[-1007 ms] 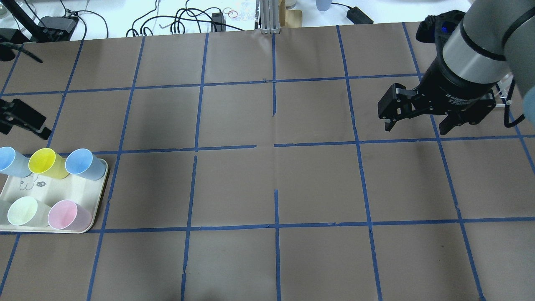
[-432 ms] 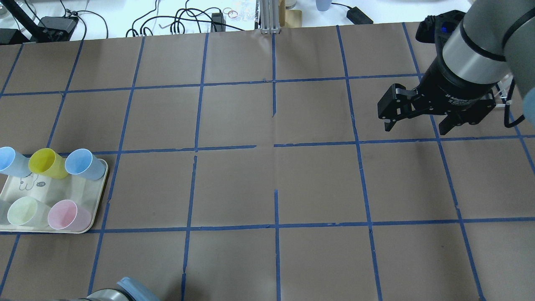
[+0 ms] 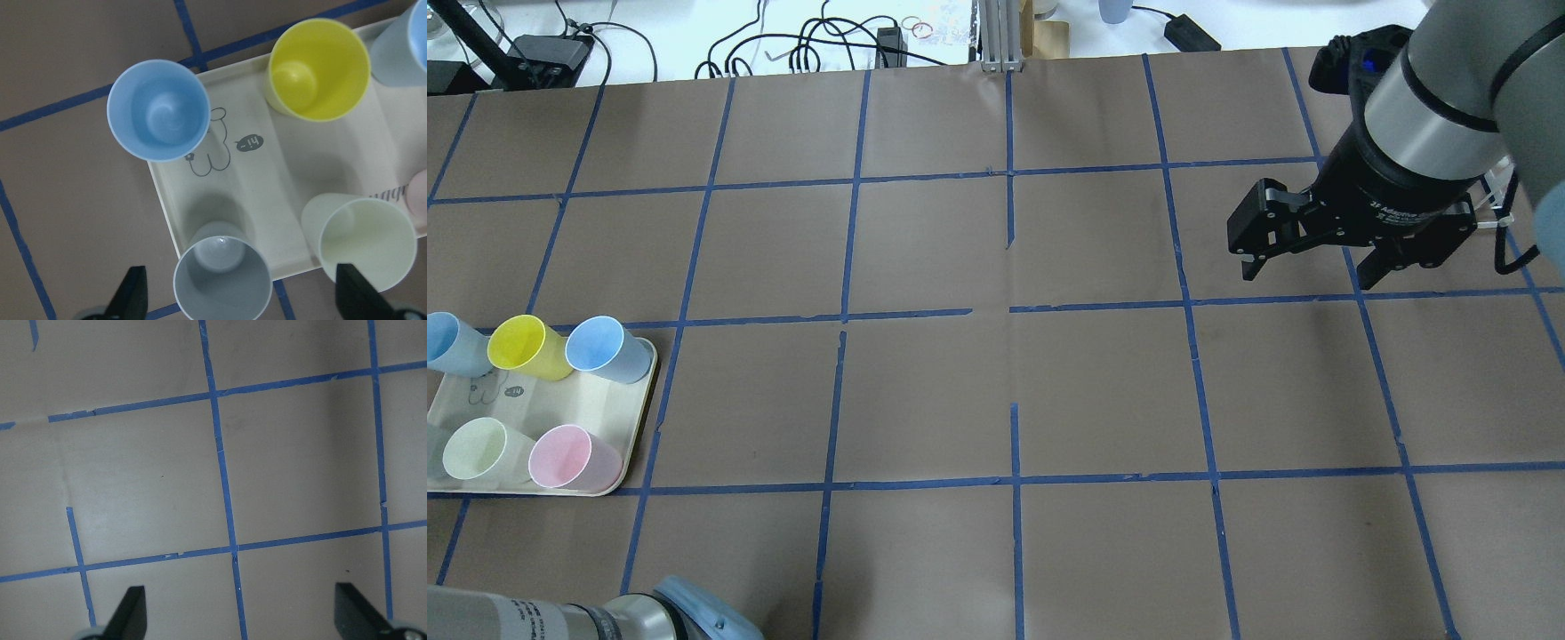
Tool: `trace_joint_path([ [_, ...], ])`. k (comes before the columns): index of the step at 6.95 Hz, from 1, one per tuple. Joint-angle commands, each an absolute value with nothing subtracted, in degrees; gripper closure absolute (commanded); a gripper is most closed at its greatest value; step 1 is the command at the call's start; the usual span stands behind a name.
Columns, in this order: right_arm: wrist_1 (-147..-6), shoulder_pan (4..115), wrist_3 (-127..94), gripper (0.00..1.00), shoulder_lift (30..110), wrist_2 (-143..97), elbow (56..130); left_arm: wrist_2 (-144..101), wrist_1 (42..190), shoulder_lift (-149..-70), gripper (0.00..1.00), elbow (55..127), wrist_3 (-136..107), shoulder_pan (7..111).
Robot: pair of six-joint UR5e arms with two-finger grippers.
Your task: Transfer IKEA cup to right arm and place on rack
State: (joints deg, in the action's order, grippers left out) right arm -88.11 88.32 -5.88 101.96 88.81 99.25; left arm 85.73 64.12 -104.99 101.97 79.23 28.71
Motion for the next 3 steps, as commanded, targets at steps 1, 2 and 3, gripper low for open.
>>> trace_joint_path([
  [1,-87.37,88.85,-5.28,0.00,102.57,87.12,99.32,86.48,61.27,-109.41,0.00,101.87,79.63,27.78],
  [2,-87.36,89.03,-5.27,0.00,102.48,78.66,99.23,86.57,61.17,-110.03,0.00,101.95,79.37,27.51],
  [3,-87.36,89.12,-5.10,0.00,101.96,73.01,99.23,86.75,61.17,-110.65,0.00,101.95,79.45,27.51],
])
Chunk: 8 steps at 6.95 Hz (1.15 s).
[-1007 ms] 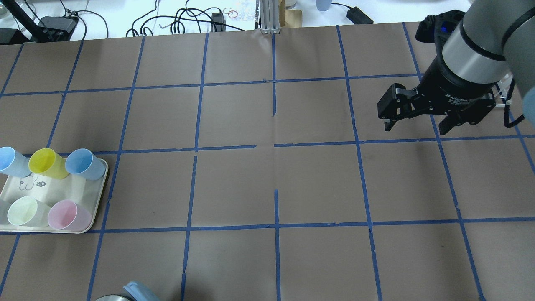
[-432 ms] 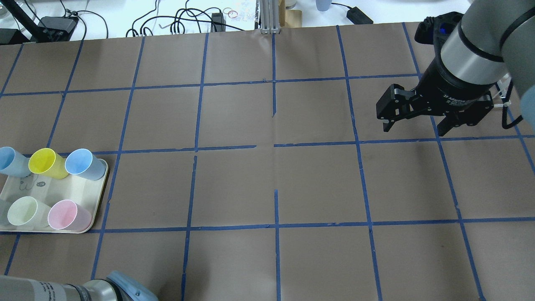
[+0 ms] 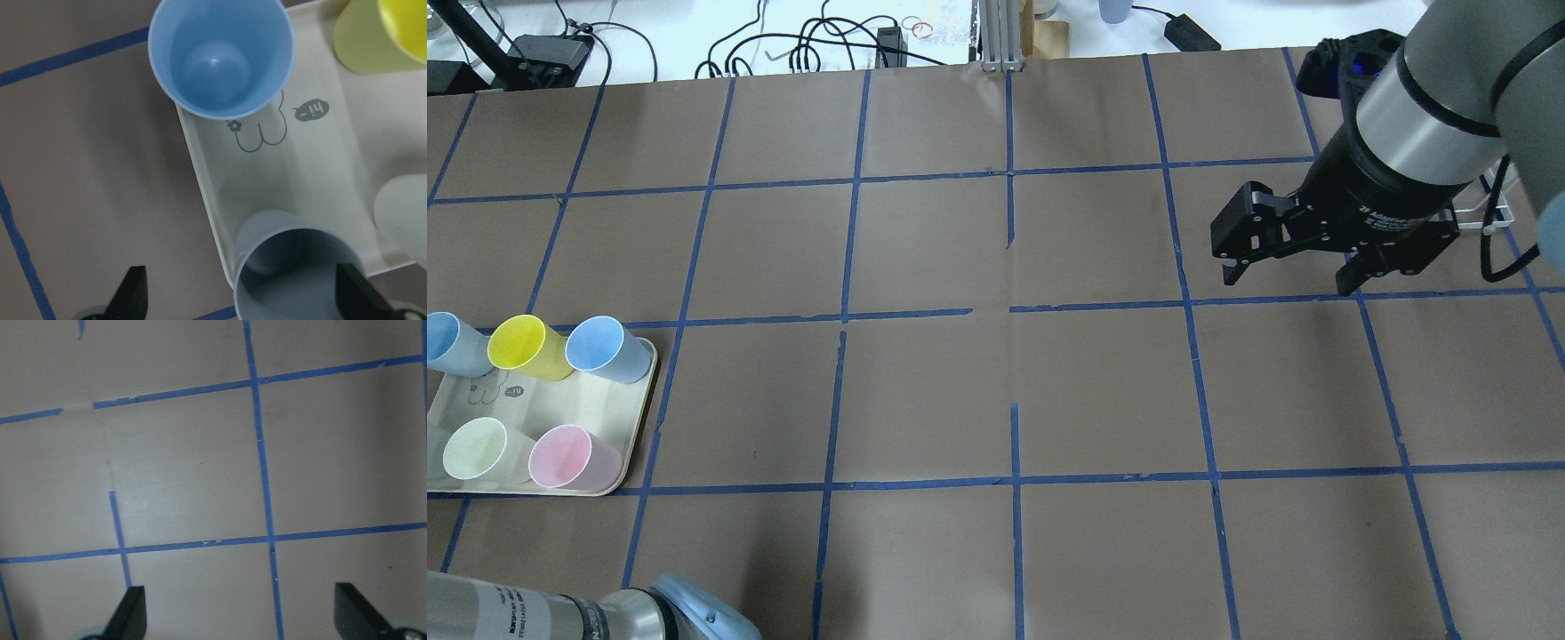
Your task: Transfer IKEA cup to right arm and place on rack
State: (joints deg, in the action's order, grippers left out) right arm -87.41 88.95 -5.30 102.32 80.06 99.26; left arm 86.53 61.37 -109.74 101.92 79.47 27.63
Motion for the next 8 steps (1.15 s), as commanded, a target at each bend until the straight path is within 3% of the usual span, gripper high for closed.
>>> trace_joint_path([
  [1,-86.32,89.12,-5.10,0.00,102.04,67.64,99.32,88.84,61.08,-111.18,0.00,101.87,78.93,27.51],
  [3,-81.59,89.12,-4.92,0.00,103.00,55.51,99.40,90.00,61.08,-111.44,0.06,102.30,78.23,27.60],
  [5,-81.03,89.12,-5.10,0.00,102.92,42.33,100.71,90.17,61.26,-111.36,0.39,102.83,76.65,27.68],
  [7,-80.95,88.51,-2.05,0.00,102.66,34.24,102.03,91.83,61.78,-111.01,0.82,102.83,75.16,27.86],
  [8,-80.16,88.07,1.46,0.00,102.57,28.36,103.96,91.93,62.05,-111.18,0.88,102.83,74.89,27.86],
])
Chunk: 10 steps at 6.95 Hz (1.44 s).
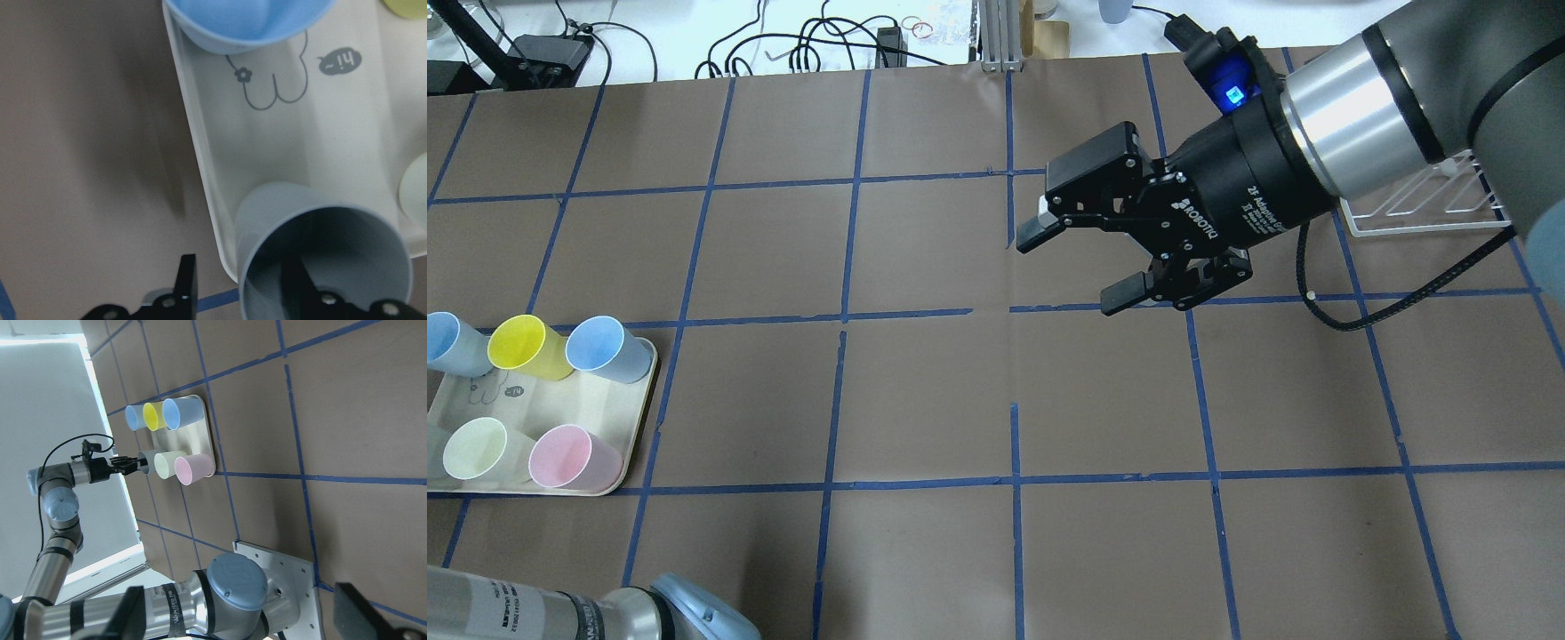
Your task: Transfer IKEA cup to right arm and place on rack
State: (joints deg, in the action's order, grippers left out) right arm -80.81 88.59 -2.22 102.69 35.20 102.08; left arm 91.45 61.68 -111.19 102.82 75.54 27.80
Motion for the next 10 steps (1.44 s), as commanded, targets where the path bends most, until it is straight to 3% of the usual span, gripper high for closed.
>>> trace_joint_path([
  [1,-79.98,87.81,2.80,0.00,101.87,23.17,105.11,91.93,62.22,-110.49,0.96,102.83,74.88,27.86],
  [3,-79.54,85.09,6.13,0.00,98.28,14.18,105.47,91.85,65.36,-109.52,1.00,101.61,74.88,28.12],
  [5,-77.44,84.73,9.73,0.00,97.30,6.39,108.69,90.97,71.50,-107.85,1.00,95.58,76.02,28.39],
  [8,-75.85,84.73,11.07,0.00,97.29,-1.65,110.92,89.39,107.28,-103.81,1.00,75.05,72.45,34.32],
  [10,-76.12,84.73,16.66,0.00,97.29,-2.37,110.92,81.00,122.46,-100.92,1.00,70.76,53.62,46.95],
])
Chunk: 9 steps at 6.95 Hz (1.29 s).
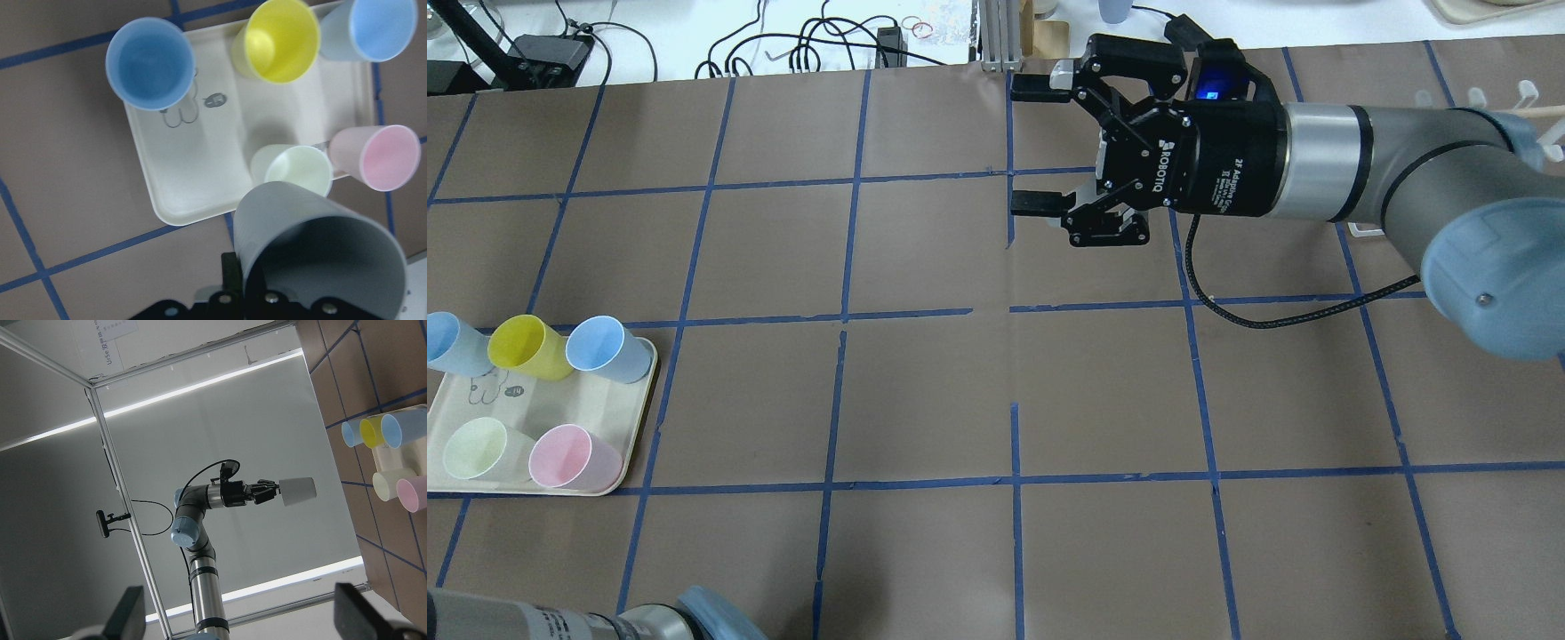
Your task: Transfer IKEA cup to right arm and place on rack
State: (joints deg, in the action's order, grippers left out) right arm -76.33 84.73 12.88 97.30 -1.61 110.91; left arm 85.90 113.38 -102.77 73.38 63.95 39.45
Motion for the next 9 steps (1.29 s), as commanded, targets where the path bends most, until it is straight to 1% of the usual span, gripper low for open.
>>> trace_joint_path([
  [1,-76.11,84.73,17.66,0.00,97.12,-2.20,110.92,75.38,124.00,-99.07,1.00,71.54,45.96,55.20],
  [2,-76.03,84.55,17.67,0.00,97.12,-2.20,110.92,71.49,125.23,-97.49,1.00,72.76,41.44,62.07],
  [3,-76.03,83.85,17.67,0.00,97.12,-1.94,111.00,65.71,126.64,-95.73,1.00,75.38,40.44,66.58],
  [5,-76.11,81.57,18.54,0.00,97.03,-1.15,111.09,52.37,127.79,-92.21,1.00,83.89,39.38,69.51],
  [6,-76.03,81.13,22.29,0.00,97.03,-1.14,111.79,47.51,127.79,-90.81,1.00,87.24,37.90,73.00],
  [8,-75.76,81.12,22.59,0.00,95.73,-1.23,112.32,36.72,128.84,-88.51,1.00,89.20,37.62,78.29],
  [9,-75.33,81.12,22.67,0.00,94.06,-1.40,112.24,32.65,128.85,-87.20,1.00,92.08,37.70,78.92],
])
